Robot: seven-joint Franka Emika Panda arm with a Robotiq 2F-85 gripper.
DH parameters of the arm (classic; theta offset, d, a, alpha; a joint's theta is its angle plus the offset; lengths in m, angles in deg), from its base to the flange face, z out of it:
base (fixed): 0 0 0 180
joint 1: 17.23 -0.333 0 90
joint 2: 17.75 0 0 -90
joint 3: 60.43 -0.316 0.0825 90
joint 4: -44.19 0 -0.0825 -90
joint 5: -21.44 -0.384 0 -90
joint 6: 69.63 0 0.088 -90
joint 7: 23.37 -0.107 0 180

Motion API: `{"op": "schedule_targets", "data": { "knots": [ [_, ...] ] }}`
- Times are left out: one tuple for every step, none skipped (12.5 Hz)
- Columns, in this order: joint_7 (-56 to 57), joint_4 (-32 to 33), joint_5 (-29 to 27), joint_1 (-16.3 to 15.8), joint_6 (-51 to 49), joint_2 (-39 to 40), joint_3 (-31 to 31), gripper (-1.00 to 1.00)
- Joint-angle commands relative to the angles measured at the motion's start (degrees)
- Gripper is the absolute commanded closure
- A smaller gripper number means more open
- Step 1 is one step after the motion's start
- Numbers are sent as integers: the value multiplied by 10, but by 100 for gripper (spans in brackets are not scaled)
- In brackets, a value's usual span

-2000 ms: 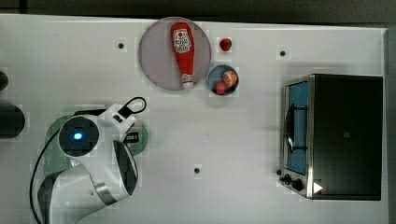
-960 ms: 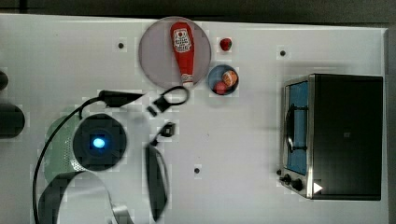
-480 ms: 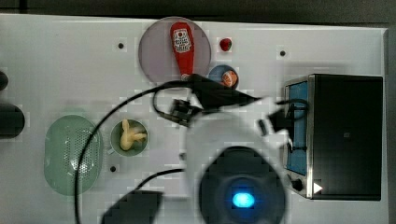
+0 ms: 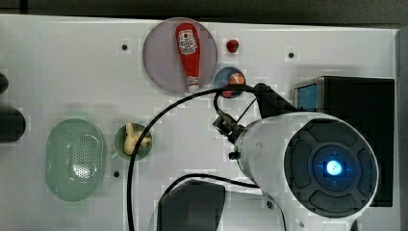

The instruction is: Pick Banana and place it in mug.

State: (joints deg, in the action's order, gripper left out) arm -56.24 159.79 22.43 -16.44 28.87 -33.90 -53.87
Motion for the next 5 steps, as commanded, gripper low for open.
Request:
{"op": "schedule_targets", "data": {
  "knots": [
    [-83, -34, 6, 0, -8, -2, -15, -100],
    [-83, -34, 6, 0, -14, -2, -15, -100],
    [-83, -34, 6, 0, -19, -2, -15, -100],
    [-83, -33, 6, 0, -22, -2, -16, -100],
    [-82, -33, 6, -1, -32, -2, -17, -100]
  ]
}}
